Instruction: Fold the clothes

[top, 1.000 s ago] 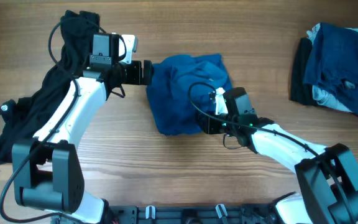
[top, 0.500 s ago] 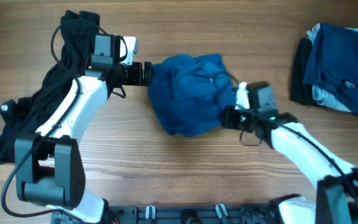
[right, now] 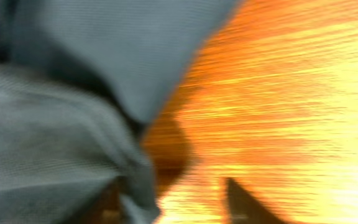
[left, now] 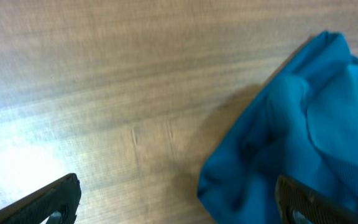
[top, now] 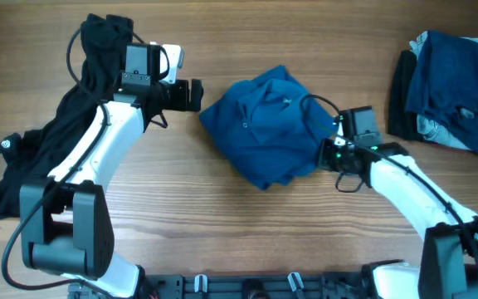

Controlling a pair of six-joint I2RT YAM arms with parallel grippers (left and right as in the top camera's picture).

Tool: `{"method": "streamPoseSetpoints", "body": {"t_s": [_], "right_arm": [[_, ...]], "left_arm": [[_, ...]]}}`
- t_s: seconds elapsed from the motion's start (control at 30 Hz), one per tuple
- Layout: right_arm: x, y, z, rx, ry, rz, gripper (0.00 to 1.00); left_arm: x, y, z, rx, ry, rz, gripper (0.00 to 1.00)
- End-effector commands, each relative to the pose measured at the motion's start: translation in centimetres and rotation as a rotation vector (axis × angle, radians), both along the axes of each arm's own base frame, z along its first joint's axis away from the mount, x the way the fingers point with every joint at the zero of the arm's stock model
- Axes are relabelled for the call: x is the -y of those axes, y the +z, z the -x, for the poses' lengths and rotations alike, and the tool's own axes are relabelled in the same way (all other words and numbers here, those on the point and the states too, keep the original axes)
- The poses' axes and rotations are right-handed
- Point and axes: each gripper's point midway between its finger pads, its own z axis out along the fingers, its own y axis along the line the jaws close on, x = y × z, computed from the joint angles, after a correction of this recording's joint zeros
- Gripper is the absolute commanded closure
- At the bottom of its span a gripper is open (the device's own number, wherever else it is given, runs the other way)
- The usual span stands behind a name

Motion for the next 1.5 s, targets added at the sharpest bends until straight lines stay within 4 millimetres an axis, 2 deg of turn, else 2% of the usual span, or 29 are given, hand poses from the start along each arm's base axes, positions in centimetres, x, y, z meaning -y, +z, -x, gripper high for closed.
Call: {"method": "streamPoseSetpoints", "body": {"t_s": [0.0,0.07,0.1,0.17,0.27,0.57,0.67,0.7,0.77,0.83,0.87,0.9,1.1,1.13,1.2,1.23,1.27,1.3,1.33,1.37,1.4,1.47], "right_arm": [[1.1,2.3,-2.0,0.023,-0.026,-0.044,0.04],[0.5,4.2,-2.8,0.049,0.036,-0.082,0.04],[-0.3,5.6,-3.3,0.074,0.095,-0.11,0.04],[-1.1,7.0,-3.8,0.095,0.143,-0.14,0.04],[-1.2,7.8,-4.0,0.103,0.159,-0.141,0.04],[-1.2,7.8,-4.1,0.108,0.16,-0.141,0.04],[-1.2,7.9,-4.1,0.112,0.164,-0.14,0.04],[-1.2,7.9,-4.2,0.113,0.165,-0.139,0.04],[-1.2,7.9,-4.2,0.116,0.166,-0.139,0.04],[-1.2,7.9,-4.2,0.117,0.168,-0.138,0.04],[-1.2,7.9,-4.2,0.116,0.168,-0.138,0.04],[-1.2,7.9,-4.2,0.116,0.168,-0.138,0.04],[-1.2,7.9,-4.2,0.121,0.182,-0.132,0.04],[-1.2,7.9,-4.2,0.121,0.182,-0.132,0.04],[-1.2,7.9,-4.3,0.122,0.182,-0.132,0.04],[-1.2,7.9,-4.3,0.123,0.183,-0.132,0.04],[-1.2,7.9,-4.3,0.125,0.184,-0.132,0.04],[-1.2,8.0,-4.3,0.126,0.184,-0.131,0.04],[-1.2,8.0,-4.4,0.129,0.184,-0.131,0.04],[-1.2,8.0,-4.4,0.13,0.184,-0.132,0.04],[-1.2,8.0,-4.4,0.129,0.184,-0.131,0.04],[-1.2,8.0,-4.4,0.129,0.185,-0.131,0.04]], "left_arm": [[-0.2,-0.1,-1.2,0.048,-0.023,-0.024,0.0],[0.8,-0.7,-1.3,0.06,-0.1,-0.011,0.01],[1.6,-1.9,-1.3,0.041,-0.144,0.013,0.02],[2.9,-3.8,-0.8,0.009,-0.23,0.054,0.06],[5.2,-5.1,0.2,-0.016,-0.355,0.153,0.13],[7.6,-3.5,1.0,0.011,-0.461,0.294,0.15],[7.7,-3.6,1.1,0.006,-0.466,0.302,0.16],[7.8,-3.6,1.2,0.003,-0.468,0.302,0.2],[8.1,-4.0,1.3,-0.007,-0.473,0.303,0.32],[8.6,-4.8,1.7,-0.027,-0.483,0.304,0.6],[8.9,-5.3,1.9,-0.038,-0.488,0.304,0.67],[9.0,-5.7,1.9,-0.047,-0.488,0.297,0.68],[8.6,-6.4,1.6,-0.053,-0.456,0.253,0.67],[8.8,-6.4,1.6,-0.053,-0.458,0.253,0.62],[9.1,-6.3,1.8,-0.054,-0.466,0.253,0.41],[9.4,-6.4,1.9,-0.055,-0.473,0.253,0.36],[9.7,-6.5,2.0,-0.055,-0.479,0.253,0.37],[10.1,-6.6,2.2,-0.057,-0.489,0.252,0.48],[10.5,-6.8,2.4,-0.062,-0.497,0.252,0.64],[10.8,-7.1,2.5,-0.065,-0.502,0.242,0.87],[10.7,-7.3,2.4,-0.066,-0.496,0.229,0.96],[10.0,-7.5,1.7,-0.066,-0.442,0.204,0.96]]}}
